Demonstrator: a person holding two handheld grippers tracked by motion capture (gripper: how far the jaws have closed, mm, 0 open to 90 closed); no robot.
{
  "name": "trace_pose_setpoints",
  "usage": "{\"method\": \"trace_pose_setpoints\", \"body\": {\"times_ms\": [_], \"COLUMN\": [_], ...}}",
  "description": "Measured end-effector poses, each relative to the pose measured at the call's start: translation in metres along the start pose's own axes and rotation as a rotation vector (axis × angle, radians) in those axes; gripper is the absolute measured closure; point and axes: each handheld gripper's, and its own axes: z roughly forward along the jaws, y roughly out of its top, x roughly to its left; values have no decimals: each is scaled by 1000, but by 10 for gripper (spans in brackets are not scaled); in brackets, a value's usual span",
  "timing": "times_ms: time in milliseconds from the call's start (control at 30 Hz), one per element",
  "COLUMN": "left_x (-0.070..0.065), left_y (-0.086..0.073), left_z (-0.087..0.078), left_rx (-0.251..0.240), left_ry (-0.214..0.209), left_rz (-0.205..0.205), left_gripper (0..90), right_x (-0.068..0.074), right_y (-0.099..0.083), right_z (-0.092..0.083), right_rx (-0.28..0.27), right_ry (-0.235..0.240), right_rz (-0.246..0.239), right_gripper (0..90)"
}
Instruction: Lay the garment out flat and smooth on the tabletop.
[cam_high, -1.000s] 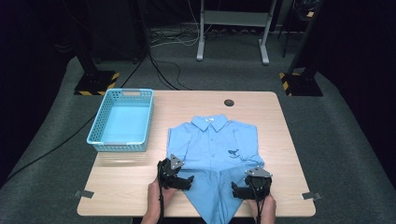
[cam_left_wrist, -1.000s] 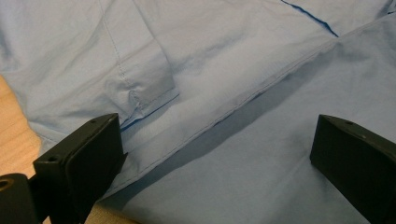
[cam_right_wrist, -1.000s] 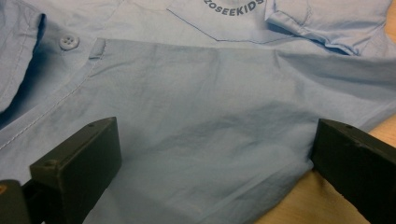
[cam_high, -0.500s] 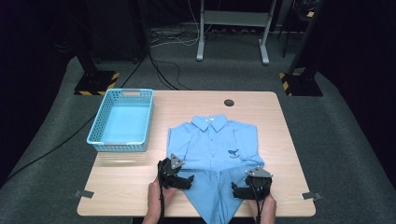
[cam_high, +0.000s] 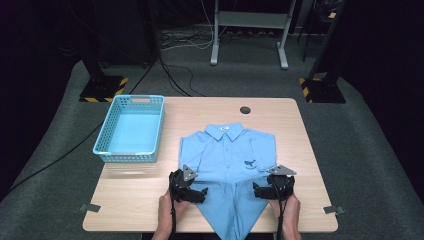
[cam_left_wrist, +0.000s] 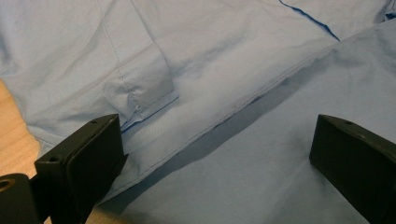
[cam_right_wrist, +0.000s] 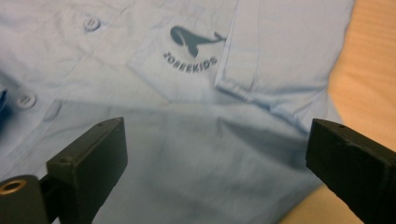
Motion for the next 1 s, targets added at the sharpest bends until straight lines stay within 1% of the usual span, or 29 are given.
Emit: {"method": "trace_pose_setpoints", "body": {"times_ms": [167, 300, 400, 433, 467, 533, 600, 633, 667, 733, 833, 1000], "left_x": [0, 0, 0, 0, 0, 0, 0, 0, 0, 0, 0, 0], "left_y": [0, 0, 0, 0, 0, 0, 0, 0, 0, 0, 0, 0], "left_z": [0, 0, 0, 0, 0, 0, 0, 0, 0, 0, 0, 0], "left_rx": [1, 1, 0, 1, 1, 0, 1, 1, 1, 0, 0, 0], "left_ry": [-3, -3, -3, -3, -3, -4, -4, -4, -4, -4, -4, -5], "left_rz": [2, 1, 2, 2, 2, 3, 3, 2, 2, 3, 3, 3], "left_gripper": [25, 25, 26, 26, 26, 27, 27, 27, 27, 27, 28, 29], "right_x": [-5, -8, -10, -11, -12, -14, -16, -17, -18, -20, -26, -26], "right_y": [21, 35, 41, 42, 43, 44, 44, 44, 44, 45, 43, 43], "right_z": [14, 26, 34, 36, 38, 43, 47, 49, 49, 49, 48, 47], "right_rx": [26, 36, 42, 43, 57, 82, 103, 108, 105, 106, 93, 87], "right_ry": [-13, -28, -18, -26, -22, -2, -10, -9, -5, -12, 13, 10], "right_rz": [-25, -49, -45, -54, -54, -35, -29, -26, -21, -11, 27, 20], "right_gripper": [90, 170, 222, 238, 260, 291, 337, 346, 369, 437, 555, 704]}}
